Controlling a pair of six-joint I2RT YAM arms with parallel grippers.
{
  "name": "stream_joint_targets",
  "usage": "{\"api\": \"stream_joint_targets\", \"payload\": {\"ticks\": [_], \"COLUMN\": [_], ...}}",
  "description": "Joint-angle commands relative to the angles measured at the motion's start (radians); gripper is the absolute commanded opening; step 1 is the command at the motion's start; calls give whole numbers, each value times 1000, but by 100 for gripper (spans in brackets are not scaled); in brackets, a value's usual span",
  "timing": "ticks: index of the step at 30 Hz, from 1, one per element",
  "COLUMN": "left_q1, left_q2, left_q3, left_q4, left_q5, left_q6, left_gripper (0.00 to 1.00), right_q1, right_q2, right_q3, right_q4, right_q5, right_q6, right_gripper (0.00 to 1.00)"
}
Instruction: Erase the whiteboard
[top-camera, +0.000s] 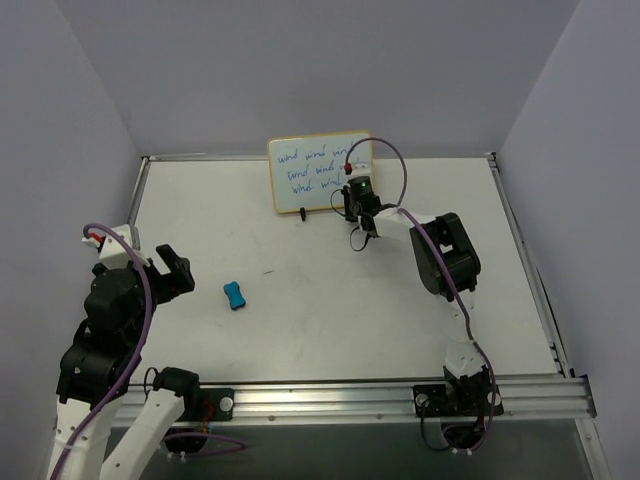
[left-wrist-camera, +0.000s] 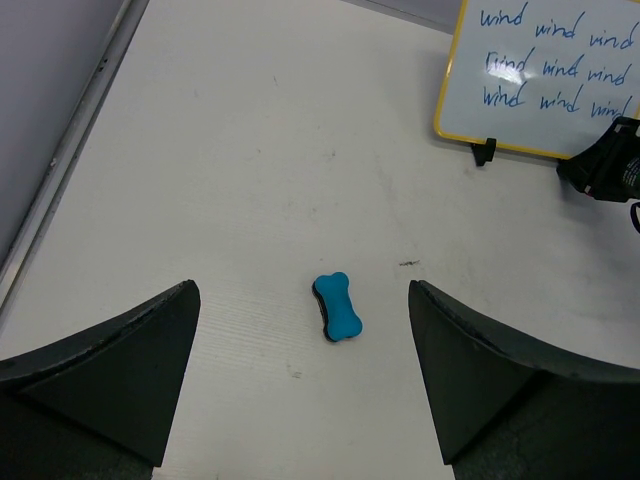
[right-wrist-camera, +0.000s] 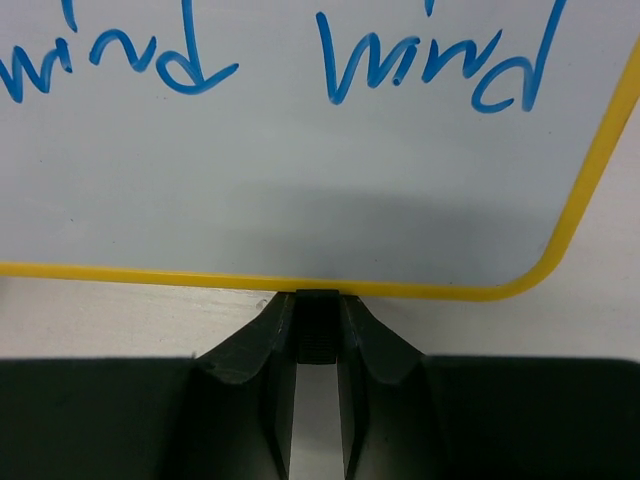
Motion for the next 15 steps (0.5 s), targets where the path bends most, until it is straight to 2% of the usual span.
{"api": "stream_joint_targets", "payload": {"ticks": [1,7,15], "left_q1": [-4,-4,-4], "left_q2": [8,14,20], "left_q3": [-3,-3,0], "left_q4": [42,42,39], "left_q5": [6,13,5], "left_q6": [14,16,13], "left_gripper": [94,94,94], "right_q1": [3,12,81], "right_q2": [-25,-175,-428], "right_q3": [-48,-222,-576], "right_q4": [31,62,73], "right_q5": [8,8,42], "right_q6": [-5,46,152], "right_gripper": [0,0,0]}}
